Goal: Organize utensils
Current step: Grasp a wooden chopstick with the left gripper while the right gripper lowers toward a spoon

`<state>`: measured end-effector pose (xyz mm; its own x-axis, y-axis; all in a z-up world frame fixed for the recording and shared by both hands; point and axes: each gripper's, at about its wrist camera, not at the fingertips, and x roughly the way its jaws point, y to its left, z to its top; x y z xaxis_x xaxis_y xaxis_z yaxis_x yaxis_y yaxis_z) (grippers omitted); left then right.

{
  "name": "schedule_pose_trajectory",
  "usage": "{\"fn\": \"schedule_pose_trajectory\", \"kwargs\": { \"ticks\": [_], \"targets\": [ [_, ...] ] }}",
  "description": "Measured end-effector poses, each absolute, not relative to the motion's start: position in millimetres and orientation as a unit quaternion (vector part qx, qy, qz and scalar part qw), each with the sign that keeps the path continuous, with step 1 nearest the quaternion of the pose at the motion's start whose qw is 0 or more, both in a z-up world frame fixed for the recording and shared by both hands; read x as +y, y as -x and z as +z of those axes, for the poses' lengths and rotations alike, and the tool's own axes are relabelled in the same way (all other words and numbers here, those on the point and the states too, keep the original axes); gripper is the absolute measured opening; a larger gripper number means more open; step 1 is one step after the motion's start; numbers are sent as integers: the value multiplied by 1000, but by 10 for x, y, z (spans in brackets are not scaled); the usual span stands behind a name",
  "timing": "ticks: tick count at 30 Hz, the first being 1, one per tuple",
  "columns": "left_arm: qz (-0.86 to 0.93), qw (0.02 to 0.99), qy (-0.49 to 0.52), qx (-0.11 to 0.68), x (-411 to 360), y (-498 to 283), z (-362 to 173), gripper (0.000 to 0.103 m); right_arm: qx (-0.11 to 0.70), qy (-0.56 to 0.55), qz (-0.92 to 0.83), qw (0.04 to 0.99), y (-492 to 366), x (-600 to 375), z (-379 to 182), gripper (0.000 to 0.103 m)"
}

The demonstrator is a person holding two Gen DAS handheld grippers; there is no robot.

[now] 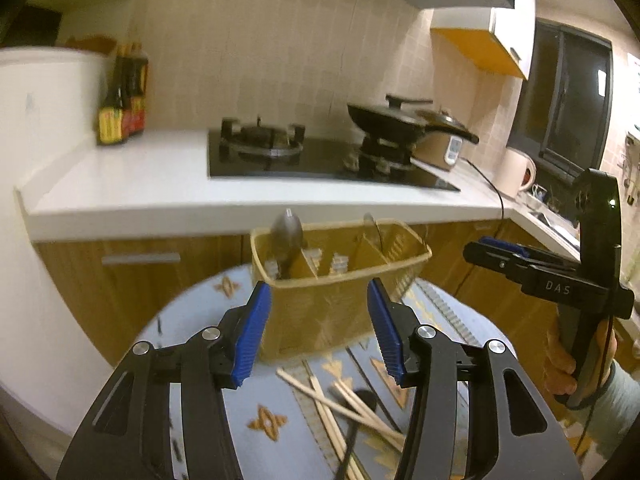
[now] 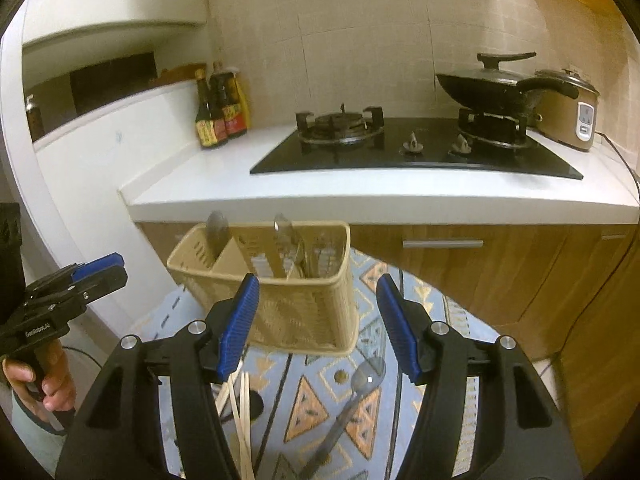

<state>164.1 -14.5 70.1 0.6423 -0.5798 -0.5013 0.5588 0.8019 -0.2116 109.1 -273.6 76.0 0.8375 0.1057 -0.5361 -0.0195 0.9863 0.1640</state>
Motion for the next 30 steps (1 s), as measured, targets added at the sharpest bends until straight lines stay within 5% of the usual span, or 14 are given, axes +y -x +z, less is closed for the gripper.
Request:
{"fn": "schedule_pose_trajectory", "kwargs": {
  "ticks": [11, 20, 24, 30],
  "targets": [
    [-290, 831, 63, 471, -247, -2069, -193, 47, 388, -81, 14, 918, -1181, -2811, 288, 58],
    [-244, 809, 108, 524, -357, -2360, -633, 46, 491, -133, 7, 861, -1423, -3051, -340, 57],
    [-224, 817, 96, 523, -427, -2381, -684, 34, 509, -149, 18, 848, -1449, -3111, -485, 57],
    [-204, 837, 37, 506, -598, -2319, -654, 30, 514, -130, 17, 847, -1473, -3056, -538, 57]
  ]
}}
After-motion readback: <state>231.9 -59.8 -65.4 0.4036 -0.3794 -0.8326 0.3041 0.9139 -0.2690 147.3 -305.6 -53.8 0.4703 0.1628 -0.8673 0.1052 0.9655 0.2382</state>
